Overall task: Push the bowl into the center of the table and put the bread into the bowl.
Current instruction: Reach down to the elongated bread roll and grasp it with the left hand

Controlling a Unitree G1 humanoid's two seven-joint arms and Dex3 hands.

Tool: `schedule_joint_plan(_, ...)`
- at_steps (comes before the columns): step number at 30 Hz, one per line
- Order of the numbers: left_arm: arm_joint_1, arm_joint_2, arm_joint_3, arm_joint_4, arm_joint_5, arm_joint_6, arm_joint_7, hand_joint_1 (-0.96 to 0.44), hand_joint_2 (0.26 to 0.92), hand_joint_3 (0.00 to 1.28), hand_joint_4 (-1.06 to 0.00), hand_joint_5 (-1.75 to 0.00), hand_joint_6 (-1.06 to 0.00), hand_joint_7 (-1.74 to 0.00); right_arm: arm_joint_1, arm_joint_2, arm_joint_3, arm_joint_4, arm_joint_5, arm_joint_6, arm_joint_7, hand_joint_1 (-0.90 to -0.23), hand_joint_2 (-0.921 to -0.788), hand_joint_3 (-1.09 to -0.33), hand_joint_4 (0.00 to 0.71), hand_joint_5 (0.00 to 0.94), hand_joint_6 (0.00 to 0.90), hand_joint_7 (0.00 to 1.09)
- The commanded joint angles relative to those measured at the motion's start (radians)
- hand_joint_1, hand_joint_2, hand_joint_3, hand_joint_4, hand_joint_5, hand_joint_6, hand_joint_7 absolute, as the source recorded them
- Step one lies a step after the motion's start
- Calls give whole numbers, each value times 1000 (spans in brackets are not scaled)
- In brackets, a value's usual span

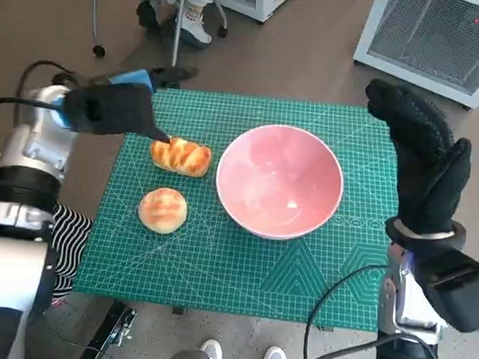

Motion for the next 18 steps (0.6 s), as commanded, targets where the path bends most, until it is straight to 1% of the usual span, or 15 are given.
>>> schedule_joint_plan(1, -43, -30, -60, 35, 64, 35, 41, 84, 757, 1, -83, -10, -201, -31, 27, 4, -4, 4, 4, 20, -8, -735, -921, -663, 249, 13, 209, 300)
schedule_joint_plan(10, -60, -78, -109, 90, 105, 86, 59, 92, 755, 0, -96, -6, -209, -17, 41, 0, -5, -12, 4, 30, -8, -729, -921, -669, 241, 6, 204, 302)
schedule_joint_plan(18, -62, -118, -128, 130, 121, 149, 71, 47, 753, 4, -101, -3, -209, -9, 52, 0, -5, -21, -2, 33, -12, -721, -921, -689, 229, 1, 185, 299)
